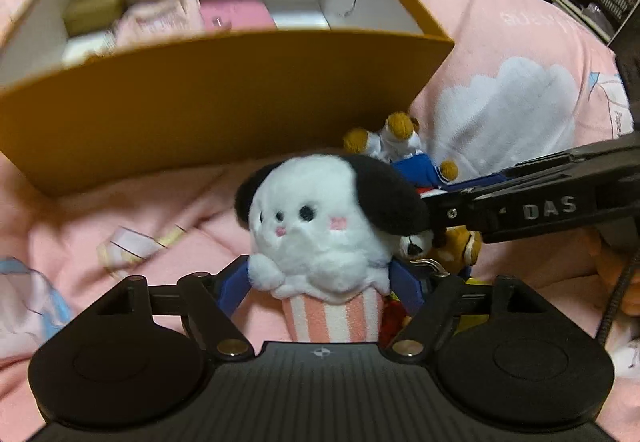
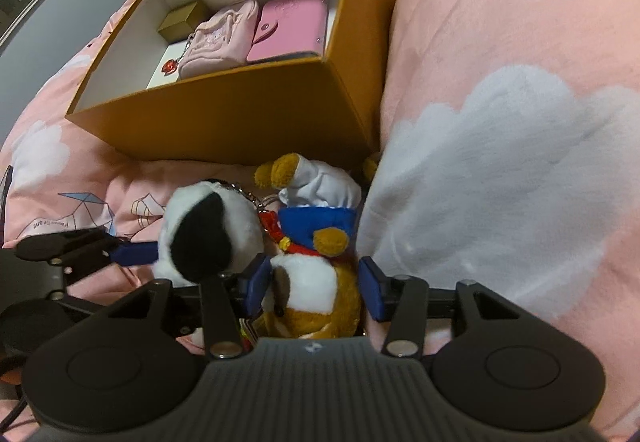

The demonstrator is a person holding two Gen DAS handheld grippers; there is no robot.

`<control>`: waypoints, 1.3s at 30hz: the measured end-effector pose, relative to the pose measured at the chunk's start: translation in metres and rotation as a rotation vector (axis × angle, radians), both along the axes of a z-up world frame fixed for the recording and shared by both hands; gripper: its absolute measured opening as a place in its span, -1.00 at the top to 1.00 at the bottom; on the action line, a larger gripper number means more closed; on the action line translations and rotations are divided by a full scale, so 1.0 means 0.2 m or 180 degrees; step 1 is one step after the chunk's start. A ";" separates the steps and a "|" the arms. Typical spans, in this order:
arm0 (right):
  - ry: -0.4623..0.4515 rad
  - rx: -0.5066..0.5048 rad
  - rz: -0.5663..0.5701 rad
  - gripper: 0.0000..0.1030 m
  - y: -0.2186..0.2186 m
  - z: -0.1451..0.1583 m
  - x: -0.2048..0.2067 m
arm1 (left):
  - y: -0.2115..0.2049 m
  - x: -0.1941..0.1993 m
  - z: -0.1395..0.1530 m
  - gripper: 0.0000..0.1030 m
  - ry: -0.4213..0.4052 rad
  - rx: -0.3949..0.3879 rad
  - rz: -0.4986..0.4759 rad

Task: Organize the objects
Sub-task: 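Grasp the white dog plush with the left tool while the right tool grasps the duck plush, then lift and carry both plush toys over the orange box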

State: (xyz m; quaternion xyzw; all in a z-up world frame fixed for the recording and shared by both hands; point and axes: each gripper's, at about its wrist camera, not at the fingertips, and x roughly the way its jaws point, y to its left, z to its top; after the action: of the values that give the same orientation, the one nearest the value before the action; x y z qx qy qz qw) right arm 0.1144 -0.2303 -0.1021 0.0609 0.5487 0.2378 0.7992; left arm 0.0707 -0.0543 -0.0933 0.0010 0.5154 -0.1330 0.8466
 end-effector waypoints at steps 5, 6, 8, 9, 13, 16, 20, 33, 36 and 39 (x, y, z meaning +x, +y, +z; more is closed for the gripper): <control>0.0041 0.0038 0.0007 0.00 0.01 -0.03 0.00 | -0.01 -0.08 0.08 -0.73 -0.0372 0.0347 0.0095; 0.0033 0.0038 0.0015 0.00 0.01 -0.03 0.00 | -0.02 -0.08 0.09 -0.69 -0.0410 0.0379 0.0110; 0.0023 0.0051 0.0027 0.00 0.02 -0.02 0.00 | -0.02 -0.05 0.09 -0.54 -0.0391 0.0317 0.0129; 0.0019 0.0051 0.0037 0.01 0.02 -0.02 0.00 | -0.01 -0.04 0.09 -0.53 -0.0364 0.0271 0.0147; 0.0005 0.0051 0.0080 0.01 0.03 -0.03 0.01 | 0.09 -0.01 0.08 -0.48 -0.0224 -0.0113 0.0336; 0.0026 0.0090 0.0102 0.01 0.04 -0.05 0.02 | 0.16 0.03 0.04 -0.48 -0.0045 -0.0510 0.0511; 0.0035 0.0117 0.0153 -0.03 0.04 -0.06 0.02 | 0.13 0.06 0.01 -0.53 -0.0006 -0.0610 0.0469; 0.0093 0.0183 0.0082 0.08 0.02 -0.08 0.03 | 0.01 0.08 0.00 -0.58 -0.0103 -0.0237 0.0103; 0.0041 0.0165 0.0101 0.14 0.02 -0.06 0.01 | 0.02 0.07 0.00 -0.48 -0.0081 -0.0268 0.0111; -0.0076 0.0104 0.0154 0.17 0.04 -0.01 -0.01 | 0.06 0.06 0.02 -0.40 -0.0089 -0.0359 0.0152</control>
State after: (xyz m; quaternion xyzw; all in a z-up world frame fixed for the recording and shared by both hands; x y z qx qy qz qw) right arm 0.1118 -0.2230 -0.1033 0.0578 0.5364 0.2667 0.7986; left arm 0.0820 -0.0430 -0.0902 -0.0571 0.4950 -0.1416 0.8554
